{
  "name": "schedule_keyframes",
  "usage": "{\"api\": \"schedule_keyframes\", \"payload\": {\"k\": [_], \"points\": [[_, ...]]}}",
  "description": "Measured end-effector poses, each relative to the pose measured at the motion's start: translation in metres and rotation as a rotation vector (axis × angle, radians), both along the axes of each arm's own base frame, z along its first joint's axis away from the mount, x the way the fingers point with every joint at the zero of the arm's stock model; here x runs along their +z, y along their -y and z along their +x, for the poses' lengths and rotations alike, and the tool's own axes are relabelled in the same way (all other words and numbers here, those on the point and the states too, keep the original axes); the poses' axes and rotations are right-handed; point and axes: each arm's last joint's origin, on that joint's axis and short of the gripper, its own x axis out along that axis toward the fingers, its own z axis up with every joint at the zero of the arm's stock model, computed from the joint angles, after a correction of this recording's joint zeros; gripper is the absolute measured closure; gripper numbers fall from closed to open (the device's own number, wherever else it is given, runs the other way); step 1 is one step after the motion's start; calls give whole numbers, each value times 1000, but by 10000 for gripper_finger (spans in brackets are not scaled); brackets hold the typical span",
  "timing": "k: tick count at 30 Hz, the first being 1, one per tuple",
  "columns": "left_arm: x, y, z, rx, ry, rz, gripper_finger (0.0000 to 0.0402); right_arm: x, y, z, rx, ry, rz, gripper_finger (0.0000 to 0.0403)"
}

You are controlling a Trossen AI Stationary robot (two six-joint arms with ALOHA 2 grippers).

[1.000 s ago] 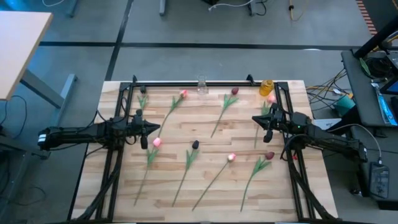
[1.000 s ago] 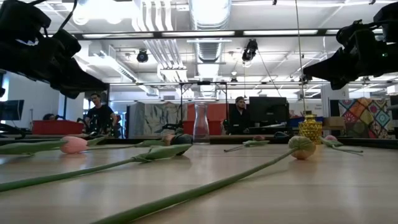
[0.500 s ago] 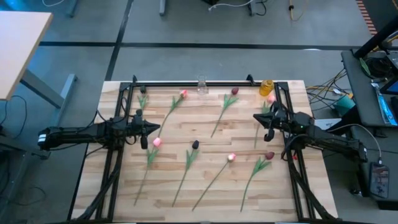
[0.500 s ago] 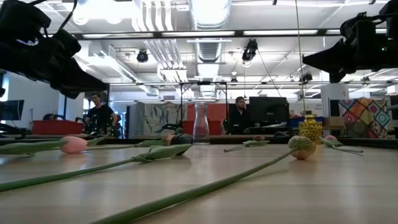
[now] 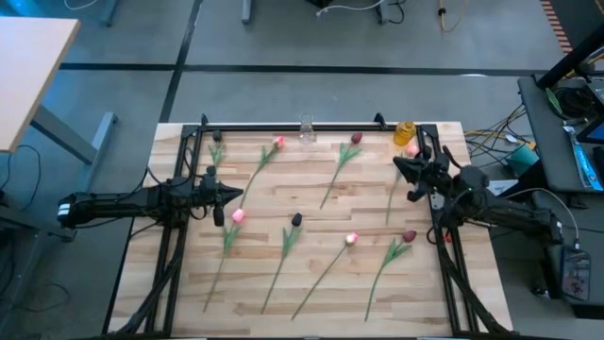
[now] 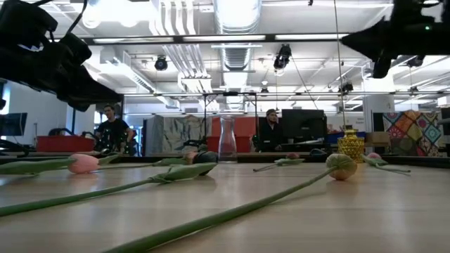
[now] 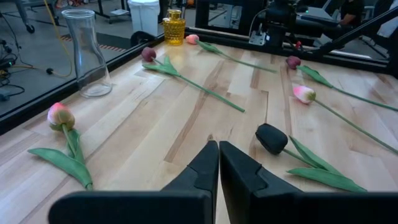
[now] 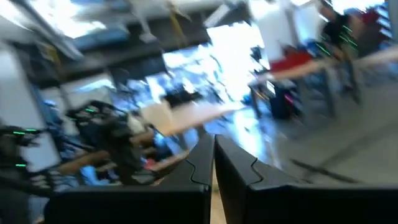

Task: Sort flowers into vase by color
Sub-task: Put the top red tulip into the crystal vase

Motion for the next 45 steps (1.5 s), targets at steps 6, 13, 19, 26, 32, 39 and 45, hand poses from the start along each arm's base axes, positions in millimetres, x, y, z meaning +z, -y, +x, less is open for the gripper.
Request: {"api": "schedule_keyframes", "payload": {"k": [6,13,19,26,32,39,45], "points": [[0,0,0,0,0,0,402,29,16,39,-79,-214,55,394],[0,0,0,0,0,0,402,59,33,90,-43,-384,141,394],[0,0,0,0,0,0,402,68,42,105,-16,-528,221,394],[0,0,0,0,-2,0,402,61,52,97,12,-514,418,394],[0,0,0,0,-3,0,402,48,62,100,-141,-535,529,371],[0,0,0,0,-3,0,402,25,75,116,-344,-519,692,281],[0,0,0,0,-3,0,402,-9,99,134,-452,-547,920,223]]}}
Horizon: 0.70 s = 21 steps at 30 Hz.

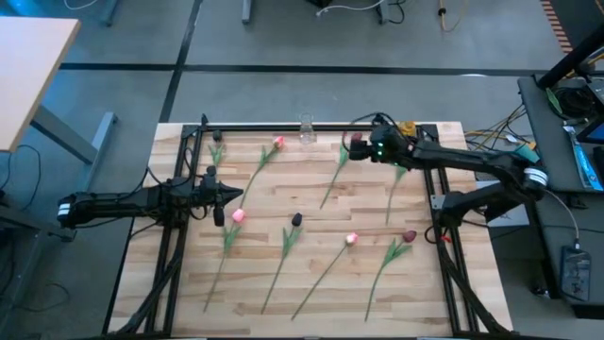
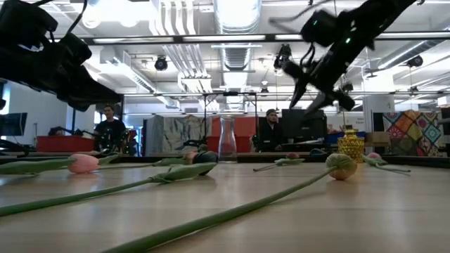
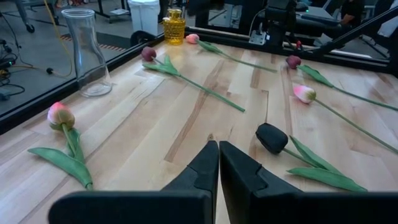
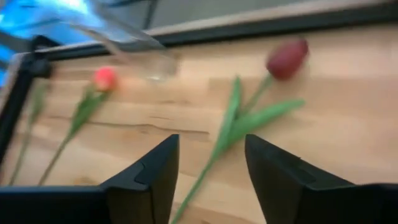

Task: Sort flowers into vase by color
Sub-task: Put the top red tulip into the crystal vase

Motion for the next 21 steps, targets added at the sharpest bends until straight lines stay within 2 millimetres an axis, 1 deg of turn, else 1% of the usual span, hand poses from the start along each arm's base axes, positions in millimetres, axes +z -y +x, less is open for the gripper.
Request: {"api": "schedule_keyframes", "payload": {"k": [3,7,11,17,21], "points": [[0,0,0,0,-1,0,402,-16,16,7,-27,-12,110,219],[0,0,0,0,0,0,402,-31,34,15,-93,-54,233,220],[0,0,0,0,0,0,402,-37,53,27,-90,-104,300,216],[0,0,0,0,0,0,402,-48,82,48,-73,-113,403,219],[0,0,0,1,-1,0,402,-57,95,56,-95,-190,479,223]]}}
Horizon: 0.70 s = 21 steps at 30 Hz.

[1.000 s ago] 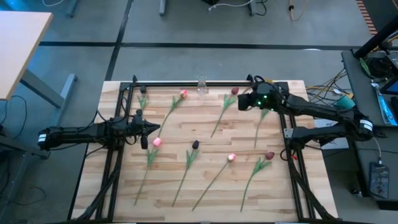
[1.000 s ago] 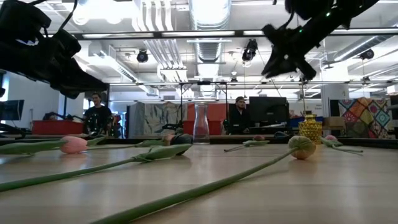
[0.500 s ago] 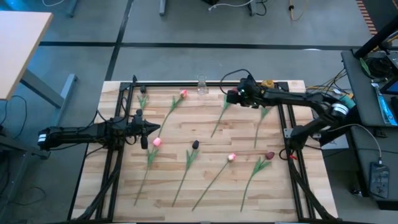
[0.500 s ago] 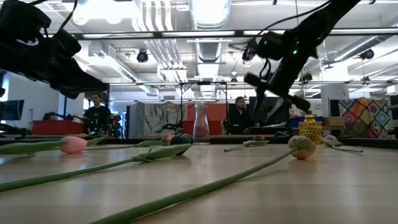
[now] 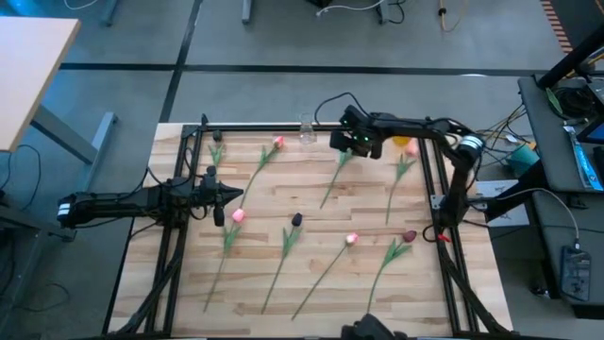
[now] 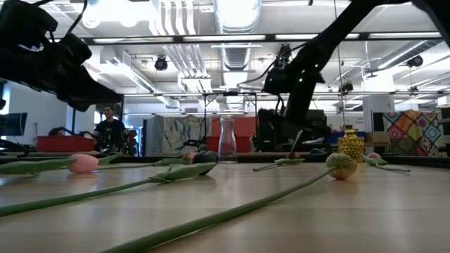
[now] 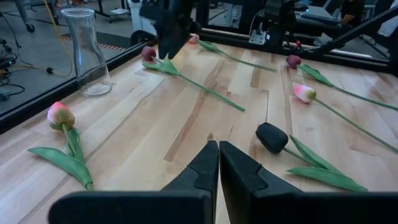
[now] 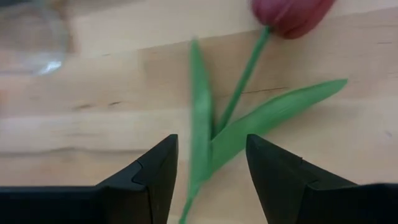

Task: Sort flowers into vase by color
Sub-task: Put the top red tulip into the crystal vase

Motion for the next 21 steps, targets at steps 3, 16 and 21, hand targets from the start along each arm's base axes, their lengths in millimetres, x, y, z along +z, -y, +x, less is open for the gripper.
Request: {"api": "schedule_keyframes", "payload": {"k": [3,16,21], "points": [[0,0,0,0,0,0,402,-5,7,6,-7,-32,27,223],[0,0,0,0,-2,0,402,-21,18,14,-86,-104,77,283],[0,0,0,-1,-3,0,402,-18,17,12,-61,-138,33,342]]}}
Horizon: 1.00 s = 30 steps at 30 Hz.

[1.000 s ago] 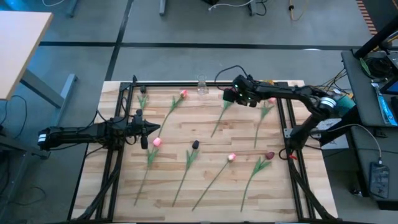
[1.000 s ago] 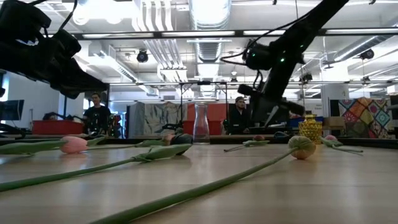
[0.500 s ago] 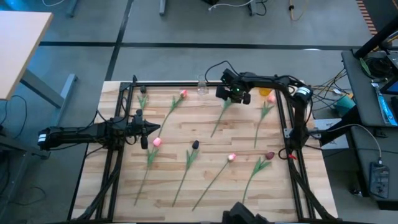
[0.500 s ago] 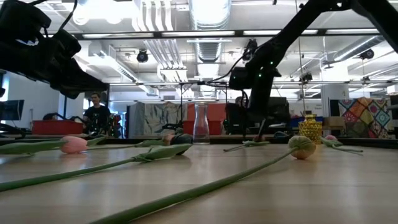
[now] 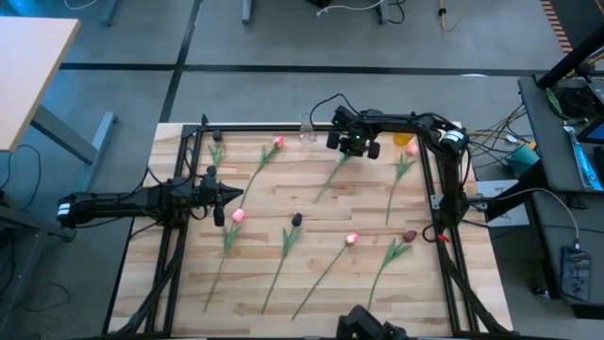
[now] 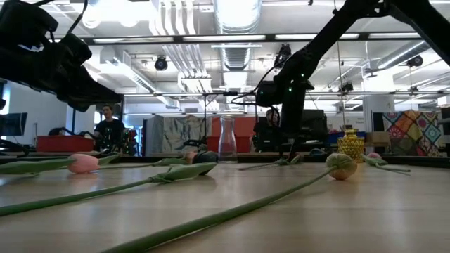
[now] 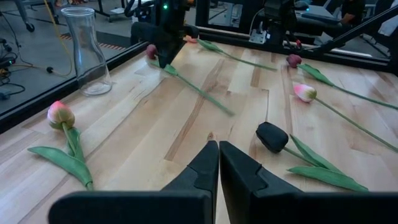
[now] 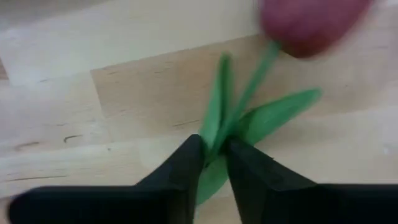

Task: Sort flowers into vase by color
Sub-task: Put the top red tulip into the crystal vase

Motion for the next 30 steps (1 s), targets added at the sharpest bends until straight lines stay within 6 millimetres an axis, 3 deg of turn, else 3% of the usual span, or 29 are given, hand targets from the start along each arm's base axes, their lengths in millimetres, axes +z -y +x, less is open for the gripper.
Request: {"api": "schedule_keyframes", "payload": {"k": [5,10,19,26,30], "points": [[0,0,0,0,0,0,402,20,1,-5,88,-42,-124,387],[0,0,0,0,0,0,402,50,-1,-6,191,-5,-249,388],[0,0,0,1,0,0,402,130,-21,-5,483,150,-604,390],[0,0,0,0,0,0,402,198,-49,-28,809,205,-905,390],[0,0,0,1,0,0,402,230,-67,-51,895,196,-1058,390]]}}
